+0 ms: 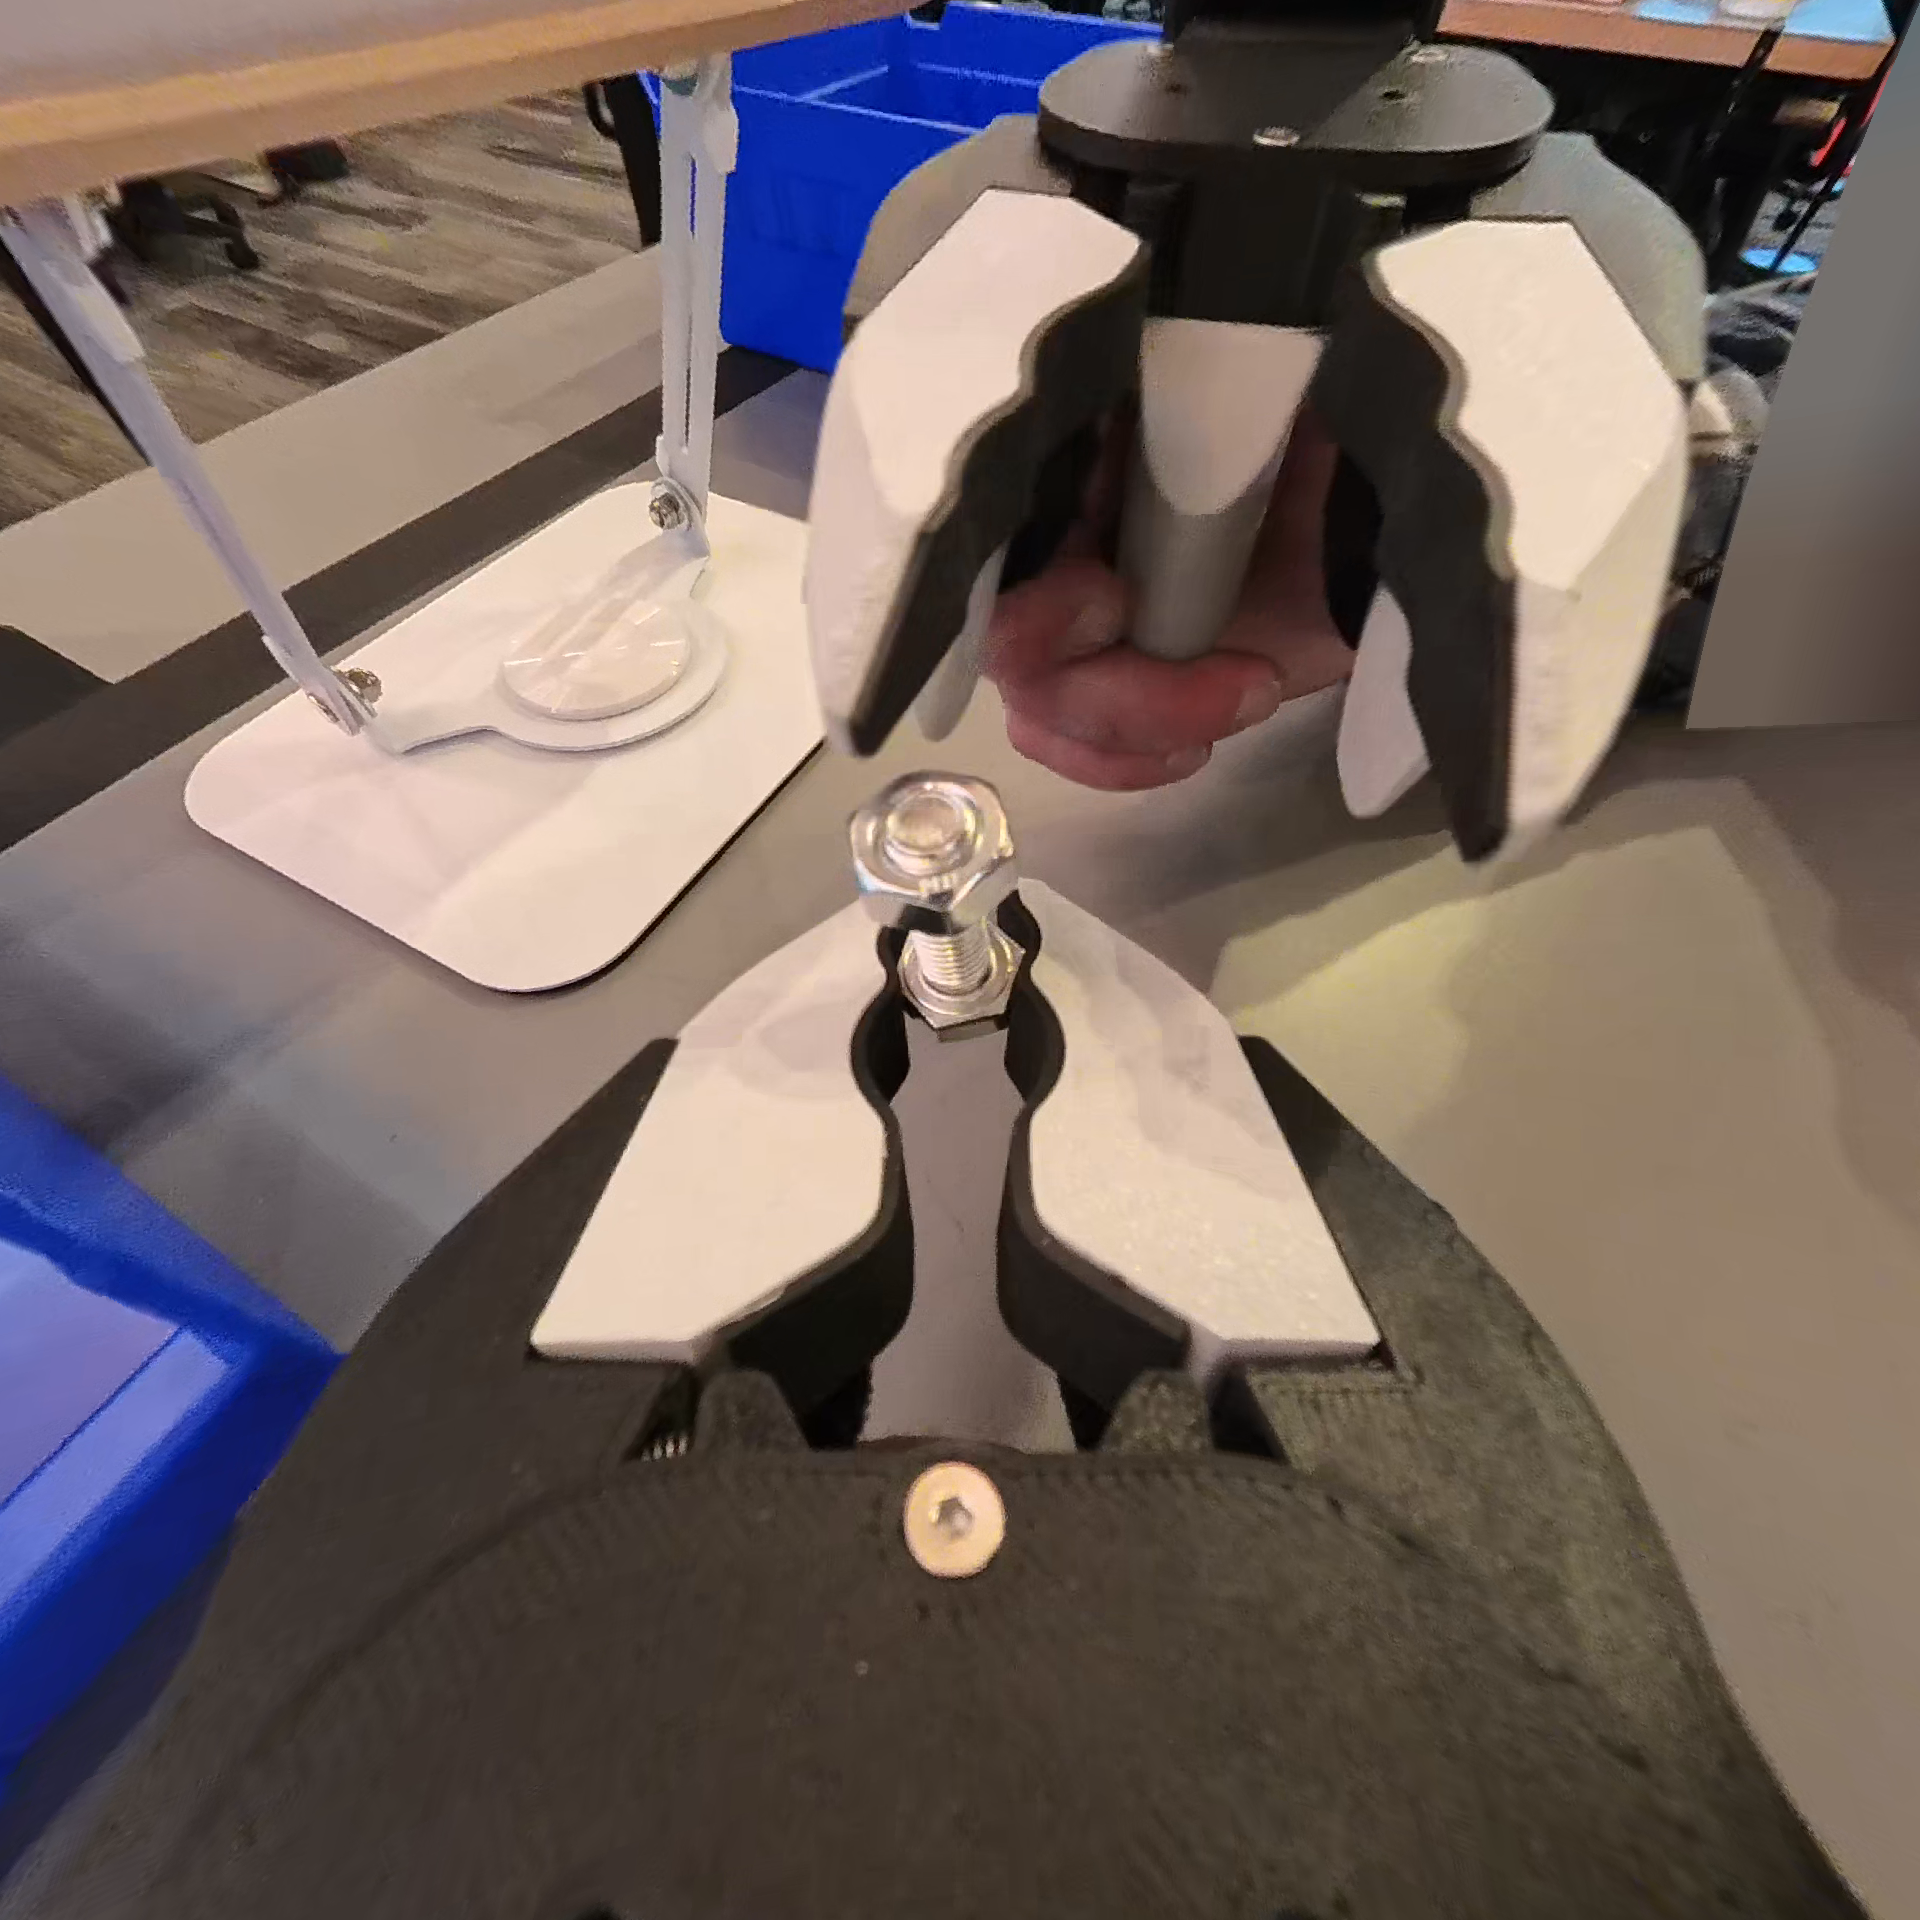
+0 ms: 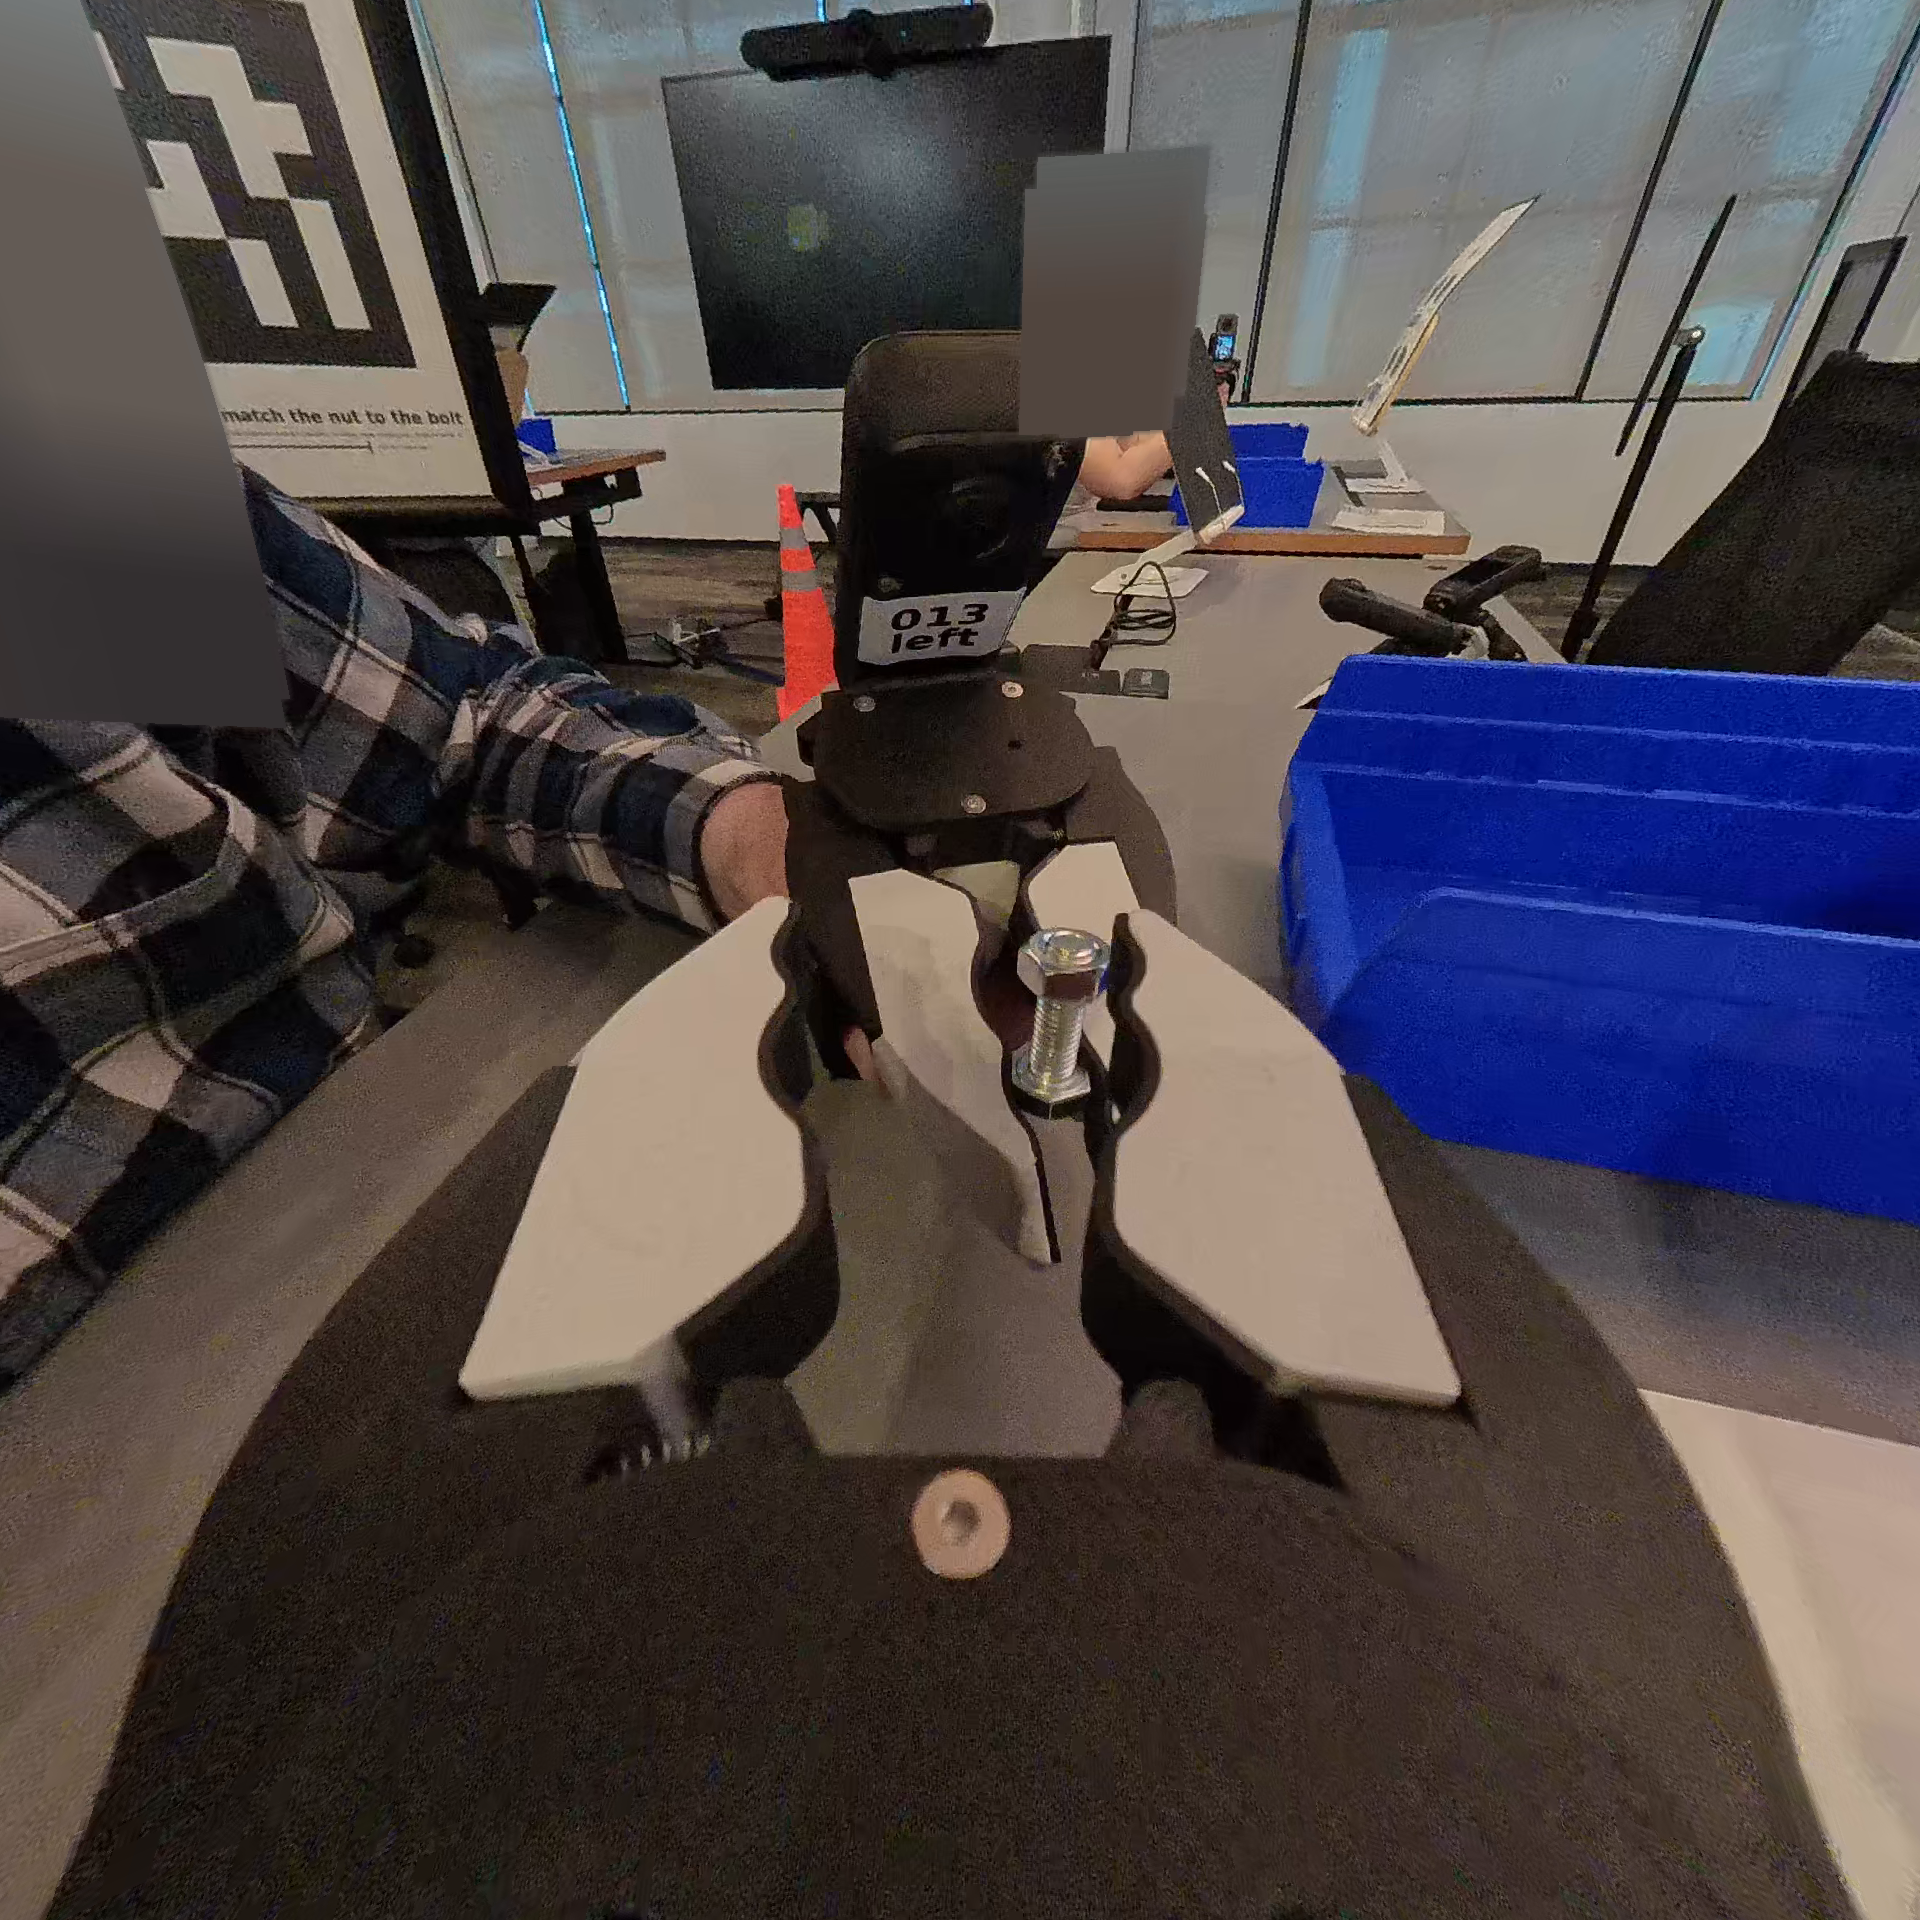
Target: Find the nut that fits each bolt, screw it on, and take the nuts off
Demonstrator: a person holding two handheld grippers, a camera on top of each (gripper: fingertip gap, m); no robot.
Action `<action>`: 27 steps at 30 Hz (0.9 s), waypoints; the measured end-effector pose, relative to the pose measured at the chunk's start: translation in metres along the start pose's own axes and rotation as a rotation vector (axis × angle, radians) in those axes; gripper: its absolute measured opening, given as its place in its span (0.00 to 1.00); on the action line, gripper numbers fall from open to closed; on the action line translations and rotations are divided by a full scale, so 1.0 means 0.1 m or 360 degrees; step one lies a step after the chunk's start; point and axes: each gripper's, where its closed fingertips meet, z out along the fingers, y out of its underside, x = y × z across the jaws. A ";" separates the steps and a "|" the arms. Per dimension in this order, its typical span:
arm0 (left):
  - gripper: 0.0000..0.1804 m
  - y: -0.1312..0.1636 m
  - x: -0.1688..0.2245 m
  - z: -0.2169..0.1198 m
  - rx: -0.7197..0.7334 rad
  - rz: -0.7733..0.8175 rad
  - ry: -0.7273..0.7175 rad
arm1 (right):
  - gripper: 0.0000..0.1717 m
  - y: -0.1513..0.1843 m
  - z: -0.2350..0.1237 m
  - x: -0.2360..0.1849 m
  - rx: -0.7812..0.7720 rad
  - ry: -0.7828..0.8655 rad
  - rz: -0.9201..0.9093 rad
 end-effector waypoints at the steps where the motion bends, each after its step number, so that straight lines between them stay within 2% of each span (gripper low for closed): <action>1: 0.08 0.00 0.01 0.01 -0.0002 0.0001 0.0003 | 0.34 0.02 0.04 -0.01 -0.0025 -0.0005 -0.0009; 4: 0.08 0.01 0.01 0.01 -0.0012 0.0003 0.0002 | 0.38 0.08 0.13 -0.05 -0.0077 -0.0027 -0.0002; 6: 0.08 0.00 0.01 0.00 -0.0003 -0.0001 0.0006 | 0.35 0.06 0.10 -0.05 -0.0075 -0.0015 -0.0037; 7: 0.08 0.00 0.03 0.00 -0.0007 0.0021 0.0009 | 0.31 0.06 0.07 -0.06 -0.0069 -0.0016 -0.0057; 9: 0.08 0.01 0.04 0.02 -0.0019 0.0030 0.0004 | 0.16 -0.01 -0.02 -0.10 0.0000 -0.0089 -0.0074; 10: 0.08 0.01 0.04 0.02 -0.0020 0.0019 0.0011 | 0.24 -0.05 -0.04 -0.03 0.0036 -0.0031 -0.0043; 12: 0.08 0.01 0.02 0.01 -0.0012 0.0007 0.0010 | 0.35 0.00 -0.02 0.07 -0.0011 0.0025 0.0023; 15: 0.08 0.01 0.03 0.02 -0.0019 0.0020 0.0013 | 0.39 0.15 0.08 0.05 -0.0119 0.0002 0.0056; 18: 0.08 0.00 0.03 0.01 -0.0011 0.0016 0.0006 | 0.36 0.18 0.11 -0.03 -0.0139 -0.0023 -0.0009; 20: 0.08 -0.02 0.02 -0.01 0.0013 0.0004 0.0010 | 0.30 0.15 0.04 -0.03 -0.0111 -0.0016 -0.0045; 21: 0.08 -0.03 0.01 -0.03 0.0017 -0.0006 0.0006 | 0.17 0.12 -0.01 -0.04 -0.0080 -0.0045 -0.0053; 23: 0.08 -0.01 -0.03 -0.03 0.0008 -0.0016 -0.0006 | 0.06 0.08 -0.11 -0.09 -0.0019 -0.0150 -0.0046; 26: 0.08 0.02 0.00 0.00 -0.0013 -0.0010 0.0013 | 0.34 0.11 -0.07 0.08 -0.0048 0.0030 -0.0013; 27: 0.08 0.02 0.02 0.02 -0.0023 -0.0001 0.0020 | 0.36 0.12 -0.04 0.09 -0.0054 0.0037 0.0001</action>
